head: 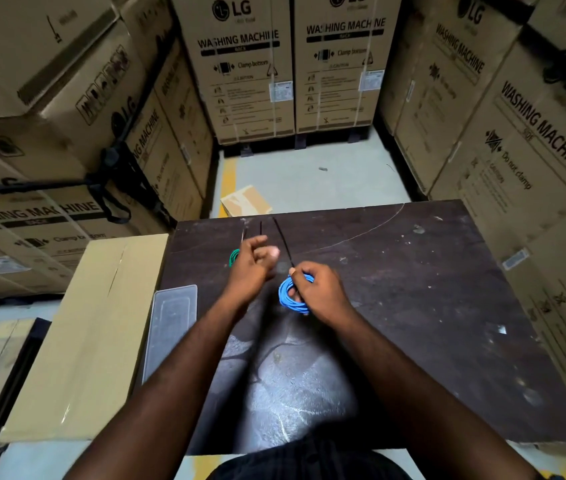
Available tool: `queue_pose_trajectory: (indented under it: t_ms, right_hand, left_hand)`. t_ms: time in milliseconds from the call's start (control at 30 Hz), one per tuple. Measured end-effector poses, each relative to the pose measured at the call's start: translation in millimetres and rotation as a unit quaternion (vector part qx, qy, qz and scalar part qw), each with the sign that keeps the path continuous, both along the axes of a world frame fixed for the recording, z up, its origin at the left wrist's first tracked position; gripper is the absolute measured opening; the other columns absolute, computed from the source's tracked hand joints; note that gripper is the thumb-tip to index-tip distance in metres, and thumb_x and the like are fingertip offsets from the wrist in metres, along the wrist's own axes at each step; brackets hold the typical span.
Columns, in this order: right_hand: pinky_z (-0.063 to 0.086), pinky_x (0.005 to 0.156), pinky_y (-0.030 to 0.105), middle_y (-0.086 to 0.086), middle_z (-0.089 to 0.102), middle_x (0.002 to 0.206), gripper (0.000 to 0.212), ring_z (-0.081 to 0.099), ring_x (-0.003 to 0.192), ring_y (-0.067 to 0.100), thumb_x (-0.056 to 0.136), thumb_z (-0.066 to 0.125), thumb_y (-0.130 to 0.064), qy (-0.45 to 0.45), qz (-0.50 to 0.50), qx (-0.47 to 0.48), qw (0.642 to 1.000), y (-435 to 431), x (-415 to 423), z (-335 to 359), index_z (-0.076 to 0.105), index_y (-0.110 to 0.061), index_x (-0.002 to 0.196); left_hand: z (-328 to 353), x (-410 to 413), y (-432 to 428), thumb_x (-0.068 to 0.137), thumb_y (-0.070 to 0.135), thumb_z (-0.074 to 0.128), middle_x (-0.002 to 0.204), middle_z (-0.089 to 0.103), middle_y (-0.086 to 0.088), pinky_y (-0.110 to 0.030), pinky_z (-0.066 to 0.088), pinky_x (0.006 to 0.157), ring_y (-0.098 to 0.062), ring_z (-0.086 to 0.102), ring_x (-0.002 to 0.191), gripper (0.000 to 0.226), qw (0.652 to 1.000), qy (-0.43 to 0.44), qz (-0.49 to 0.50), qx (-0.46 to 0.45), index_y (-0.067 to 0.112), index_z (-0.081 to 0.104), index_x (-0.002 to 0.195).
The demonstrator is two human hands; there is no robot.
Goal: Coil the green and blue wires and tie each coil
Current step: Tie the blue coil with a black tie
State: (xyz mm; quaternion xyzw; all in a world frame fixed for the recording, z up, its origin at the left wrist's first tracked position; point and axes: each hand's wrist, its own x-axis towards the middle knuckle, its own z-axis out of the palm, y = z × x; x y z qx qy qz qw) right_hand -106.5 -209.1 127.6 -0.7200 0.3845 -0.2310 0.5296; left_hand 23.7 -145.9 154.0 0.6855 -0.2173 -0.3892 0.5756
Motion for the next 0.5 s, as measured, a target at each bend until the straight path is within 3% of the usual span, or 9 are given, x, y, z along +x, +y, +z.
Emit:
queue_pose_trajectory:
  t_ms: [133, 333, 500]
  right_hand:
    - [0.051, 0.061, 0.032, -0.002, 0.067, 0.06, 0.026, 0.063, 0.058, 0.013, 0.087, 0.052, -0.037, -0.017, -0.036, 0.01, 0.999, -19.8, 5.1, -12.4, 0.062, -0.024, 0.067]
    - [0.049, 0.064, 0.036, -0.006, 0.061, 0.058, 0.024, 0.055, 0.058, 0.009, 0.083, 0.056, -0.044, -0.011, -0.022, 0.059, 0.998, -29.5, 11.6, -28.1, 0.064, -0.026, 0.069]
    - [0.053, 0.076, 0.037, 0.004, 0.069, 0.083, 0.009, 0.064, 0.075, 0.016, 0.084, 0.067, -0.027, -0.023, -0.025, 0.114, 0.993, -33.5, 15.3, -45.6, 0.063, -0.02, 0.086]
  left_hand:
    - [-18.0, -19.9, 12.7, 0.096, 0.018, 0.055, 0.096, 0.064, -0.001, -0.025, 0.049, 0.072, -0.009, 0.059, 0.084, 0.016, 0.995, -0.007, -0.082, 0.055, 0.011, 0.057, 0.111]
    - [-22.8, -23.5, 11.1, 0.095, 0.014, 0.056, 0.088, 0.064, -0.001, -0.023, 0.056, 0.063, -0.011, 0.063, 0.072, 0.015, 0.992, 0.077, -0.053, 0.08, 0.009, 0.054, 0.11]
    - [-39.5, -13.6, 5.6, 0.091, 0.011, 0.062, 0.094, 0.064, -0.01, -0.026, 0.058, 0.066, -0.012, 0.063, 0.075, 0.01, 0.993, 0.072, 0.017, 0.09, 0.01, 0.058, 0.1]
